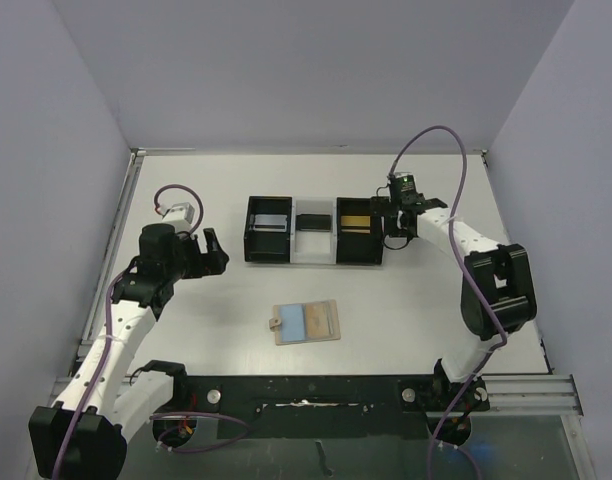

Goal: Take the credit cards out of the card holder

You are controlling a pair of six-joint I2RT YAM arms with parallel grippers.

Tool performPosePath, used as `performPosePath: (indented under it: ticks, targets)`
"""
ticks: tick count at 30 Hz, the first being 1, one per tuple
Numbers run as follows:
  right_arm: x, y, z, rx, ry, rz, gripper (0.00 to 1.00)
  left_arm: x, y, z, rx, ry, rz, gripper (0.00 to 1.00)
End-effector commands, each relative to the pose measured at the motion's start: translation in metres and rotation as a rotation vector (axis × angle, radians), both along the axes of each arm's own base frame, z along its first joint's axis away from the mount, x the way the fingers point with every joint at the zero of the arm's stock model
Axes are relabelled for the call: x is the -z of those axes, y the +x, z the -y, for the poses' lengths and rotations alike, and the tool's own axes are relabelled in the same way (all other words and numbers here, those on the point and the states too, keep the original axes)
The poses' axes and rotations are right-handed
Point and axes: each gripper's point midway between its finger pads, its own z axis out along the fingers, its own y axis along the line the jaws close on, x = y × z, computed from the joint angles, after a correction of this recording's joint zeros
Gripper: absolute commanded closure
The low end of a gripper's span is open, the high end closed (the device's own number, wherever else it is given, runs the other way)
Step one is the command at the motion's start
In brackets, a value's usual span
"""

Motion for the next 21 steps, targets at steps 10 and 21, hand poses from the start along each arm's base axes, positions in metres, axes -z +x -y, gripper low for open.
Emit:
performPosePath:
  ticks: [10, 21]
  targets:
    - [-0.101, -0.043, -0.058, -0.092, 0.427, 0.251, 0.19, -0.041, -0.009, 0.066, 0.198, -0.396, 0.079, 0.16]
    - [-0.055, -0.147, -0.158, -0.071, 0.710, 0.157, 0.34, -0.024, -0.062, 0.160, 0.390, -0.534, -0.052, 0.30]
